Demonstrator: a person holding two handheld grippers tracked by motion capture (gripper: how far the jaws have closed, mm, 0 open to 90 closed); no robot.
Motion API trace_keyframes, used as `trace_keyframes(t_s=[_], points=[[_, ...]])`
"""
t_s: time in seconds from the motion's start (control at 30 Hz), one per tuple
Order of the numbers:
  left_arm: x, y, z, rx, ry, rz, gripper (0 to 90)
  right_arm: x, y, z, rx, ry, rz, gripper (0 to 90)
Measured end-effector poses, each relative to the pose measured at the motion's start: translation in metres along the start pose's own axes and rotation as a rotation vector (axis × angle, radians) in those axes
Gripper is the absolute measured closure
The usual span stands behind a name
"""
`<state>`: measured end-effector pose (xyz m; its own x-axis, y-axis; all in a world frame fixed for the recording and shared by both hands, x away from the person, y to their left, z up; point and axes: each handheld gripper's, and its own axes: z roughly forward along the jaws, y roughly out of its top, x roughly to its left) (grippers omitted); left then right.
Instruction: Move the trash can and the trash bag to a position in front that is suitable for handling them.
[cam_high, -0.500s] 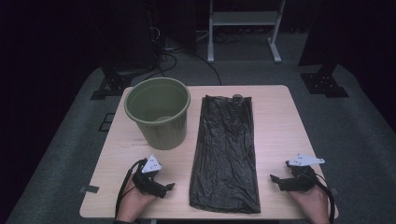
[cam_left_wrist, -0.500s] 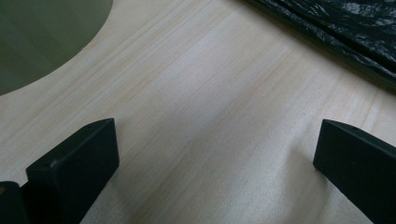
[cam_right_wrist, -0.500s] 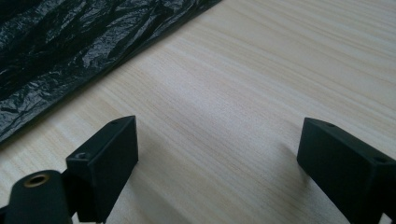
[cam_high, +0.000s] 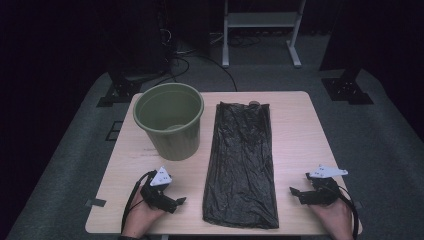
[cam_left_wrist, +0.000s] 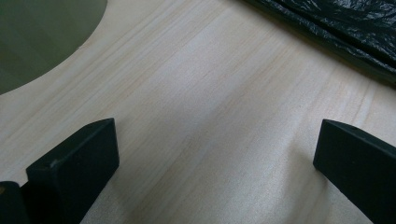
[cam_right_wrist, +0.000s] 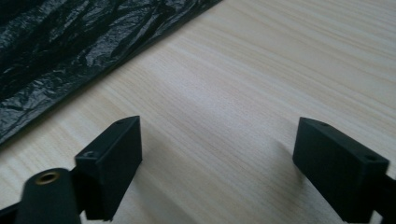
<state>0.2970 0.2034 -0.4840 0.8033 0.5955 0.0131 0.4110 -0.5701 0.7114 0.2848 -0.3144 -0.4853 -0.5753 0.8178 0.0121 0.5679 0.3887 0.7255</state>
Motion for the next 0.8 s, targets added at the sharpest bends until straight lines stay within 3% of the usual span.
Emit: trace_keyframes(t_s=[0.03,0.17,0.2,0.3,0.8], points=[[0.000,0.000,0.000,0.000,0.000,0.000,0.0,0.002,0.001,-0.001,-0.012,0.015,-0.005,23.9],[0.000,0.000,0.000,0.001,0.003,-0.002,0.0,0.005,0.003,0.000,-0.010,0.025,0.000,24.2],[-0.001,0.000,0.000,0.001,0.005,-0.005,0.0,0.006,0.004,0.000,-0.006,0.038,0.009,30.3],[-0.001,0.000,0.000,0.001,0.006,-0.006,0.0,0.007,0.007,0.001,-0.016,0.067,0.018,34.3],[-0.001,0.000,-0.001,0.001,0.008,-0.008,0.0,0.026,0.028,0.016,-0.029,0.159,0.001,34.8]])
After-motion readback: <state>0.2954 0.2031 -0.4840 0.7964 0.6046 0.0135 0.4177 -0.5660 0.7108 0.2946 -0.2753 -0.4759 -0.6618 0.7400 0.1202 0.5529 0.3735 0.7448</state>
